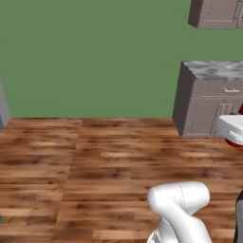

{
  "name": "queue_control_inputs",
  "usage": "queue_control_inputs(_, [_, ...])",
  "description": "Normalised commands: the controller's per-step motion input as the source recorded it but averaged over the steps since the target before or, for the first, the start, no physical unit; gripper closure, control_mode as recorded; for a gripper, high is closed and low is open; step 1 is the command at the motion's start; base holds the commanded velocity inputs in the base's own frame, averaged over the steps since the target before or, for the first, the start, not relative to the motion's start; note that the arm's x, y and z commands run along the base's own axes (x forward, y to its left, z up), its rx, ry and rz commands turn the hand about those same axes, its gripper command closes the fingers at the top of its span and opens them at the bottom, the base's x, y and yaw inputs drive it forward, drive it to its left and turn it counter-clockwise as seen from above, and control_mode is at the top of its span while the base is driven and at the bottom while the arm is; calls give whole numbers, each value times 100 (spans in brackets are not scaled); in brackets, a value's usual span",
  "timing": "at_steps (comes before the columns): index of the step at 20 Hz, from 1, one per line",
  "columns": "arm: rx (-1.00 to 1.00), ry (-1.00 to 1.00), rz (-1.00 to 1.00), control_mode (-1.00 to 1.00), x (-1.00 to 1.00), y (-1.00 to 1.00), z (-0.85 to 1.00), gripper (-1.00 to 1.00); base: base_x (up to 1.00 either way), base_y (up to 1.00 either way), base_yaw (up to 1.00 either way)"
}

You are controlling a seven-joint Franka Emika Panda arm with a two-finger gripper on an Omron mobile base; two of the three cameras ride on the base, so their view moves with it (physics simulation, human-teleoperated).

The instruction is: Collect the turmeric, ketchup, and shaker from the cabinet and place them next to the stove.

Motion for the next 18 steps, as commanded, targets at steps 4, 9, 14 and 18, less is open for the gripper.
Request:
queue_control_inputs(4, [0, 0, 0, 100, 0, 0, 0, 100, 54, -18, -55])
queue_control_inputs(9, [0, 0, 0, 100, 0, 0, 0, 100, 58, -2, -57])
queue_control_inputs(14, [0, 0, 0, 100, 0, 0, 0, 100, 61, 12, -58])
queue_control_inputs(18, [0, 0, 0, 100, 0, 0, 0, 100, 63, 25, -58])
